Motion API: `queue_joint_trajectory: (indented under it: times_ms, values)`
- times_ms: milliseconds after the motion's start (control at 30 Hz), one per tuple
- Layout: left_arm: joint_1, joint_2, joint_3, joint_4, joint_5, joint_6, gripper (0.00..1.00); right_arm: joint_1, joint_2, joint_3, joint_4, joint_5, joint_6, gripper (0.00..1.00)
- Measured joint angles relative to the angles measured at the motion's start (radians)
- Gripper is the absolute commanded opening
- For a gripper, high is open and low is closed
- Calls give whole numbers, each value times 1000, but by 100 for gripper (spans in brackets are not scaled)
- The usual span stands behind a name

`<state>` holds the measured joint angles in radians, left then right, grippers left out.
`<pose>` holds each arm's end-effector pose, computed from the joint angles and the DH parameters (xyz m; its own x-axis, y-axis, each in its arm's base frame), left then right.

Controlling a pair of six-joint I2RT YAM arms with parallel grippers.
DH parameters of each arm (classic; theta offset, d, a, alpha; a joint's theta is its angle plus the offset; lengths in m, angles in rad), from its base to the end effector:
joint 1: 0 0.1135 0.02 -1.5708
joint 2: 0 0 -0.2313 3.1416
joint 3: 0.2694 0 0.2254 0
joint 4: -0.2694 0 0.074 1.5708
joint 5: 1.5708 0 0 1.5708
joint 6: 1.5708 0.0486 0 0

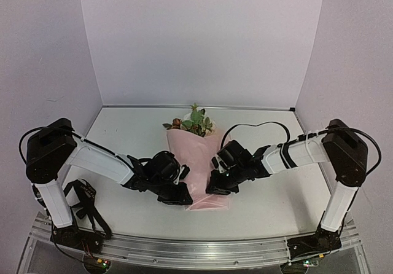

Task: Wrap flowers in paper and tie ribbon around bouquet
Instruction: Press the fold line of the folded bouquet.

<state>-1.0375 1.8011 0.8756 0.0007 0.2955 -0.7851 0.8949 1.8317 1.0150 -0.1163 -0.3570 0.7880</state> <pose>0.1525 -0.2862 0.1050 -0.9325 0.2493 -0.2614 0.3588 0.7233 -0.5900 0.2015 0.2785 0.1236 -0.9650 -0.1416 -0.2209 -0.2510 0.7433 0.6201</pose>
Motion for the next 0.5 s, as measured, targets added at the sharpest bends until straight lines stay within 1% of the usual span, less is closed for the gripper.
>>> queue_joint_trajectory:
  times_ms: [267,500]
  values:
    - [37,0,1,-12,35,3,21,7,12,-45,44,5,23,10]
    - [114,4,32,-18,85,3,21,7,32,-45,63,7,41,10]
